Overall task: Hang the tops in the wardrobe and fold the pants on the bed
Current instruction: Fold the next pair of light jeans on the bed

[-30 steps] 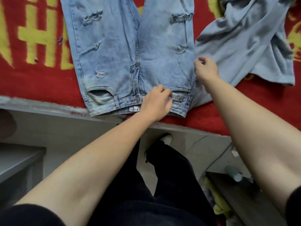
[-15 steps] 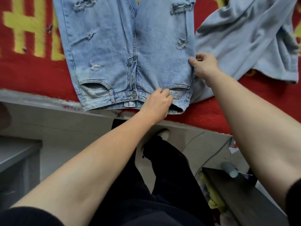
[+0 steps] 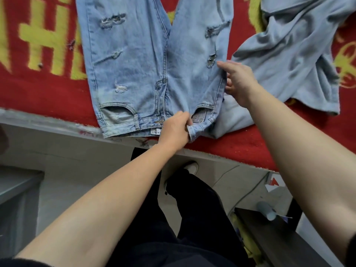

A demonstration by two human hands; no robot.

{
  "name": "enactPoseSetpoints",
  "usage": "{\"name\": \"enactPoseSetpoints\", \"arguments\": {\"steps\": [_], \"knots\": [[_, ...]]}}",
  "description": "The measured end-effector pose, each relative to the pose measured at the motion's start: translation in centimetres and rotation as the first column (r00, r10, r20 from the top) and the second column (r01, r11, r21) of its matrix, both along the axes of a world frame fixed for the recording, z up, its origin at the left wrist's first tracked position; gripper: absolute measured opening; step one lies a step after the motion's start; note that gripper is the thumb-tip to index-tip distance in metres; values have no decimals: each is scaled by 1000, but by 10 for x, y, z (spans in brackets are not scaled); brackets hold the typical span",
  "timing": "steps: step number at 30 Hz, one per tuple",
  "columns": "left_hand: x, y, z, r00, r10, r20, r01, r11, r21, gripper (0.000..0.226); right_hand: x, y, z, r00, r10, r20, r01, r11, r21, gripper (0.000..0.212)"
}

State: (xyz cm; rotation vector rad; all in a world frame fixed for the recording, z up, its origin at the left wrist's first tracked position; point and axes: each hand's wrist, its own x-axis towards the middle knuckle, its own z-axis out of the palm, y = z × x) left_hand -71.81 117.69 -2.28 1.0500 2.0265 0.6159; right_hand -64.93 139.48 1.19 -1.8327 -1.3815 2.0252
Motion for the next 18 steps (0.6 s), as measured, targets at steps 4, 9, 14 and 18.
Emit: {"name": "enactPoseSetpoints", "arguments": {"steps": [4, 9, 14, 18], "knots": [[-48, -27, 9, 875, 369, 315, -338, 929, -149, 25, -88, -16, 20, 989, 149, 7, -146, 953, 266, 47], [-112, -86, 13, 593, 615, 520, -578, 775, -257, 20, -208, -69, 23, 824, 548, 146, -541, 683, 491, 62], [-159, -148, -4, 504, 785, 359, -690, 617, -379, 12, -298, -134, -11, 628, 759, 173, -723, 486, 491, 60], [-170, -178, -17, 668, 708, 229, -557, 680, -476, 12, -310, -166, -48, 323, 905, 278, -935, 259, 243, 74]]}}
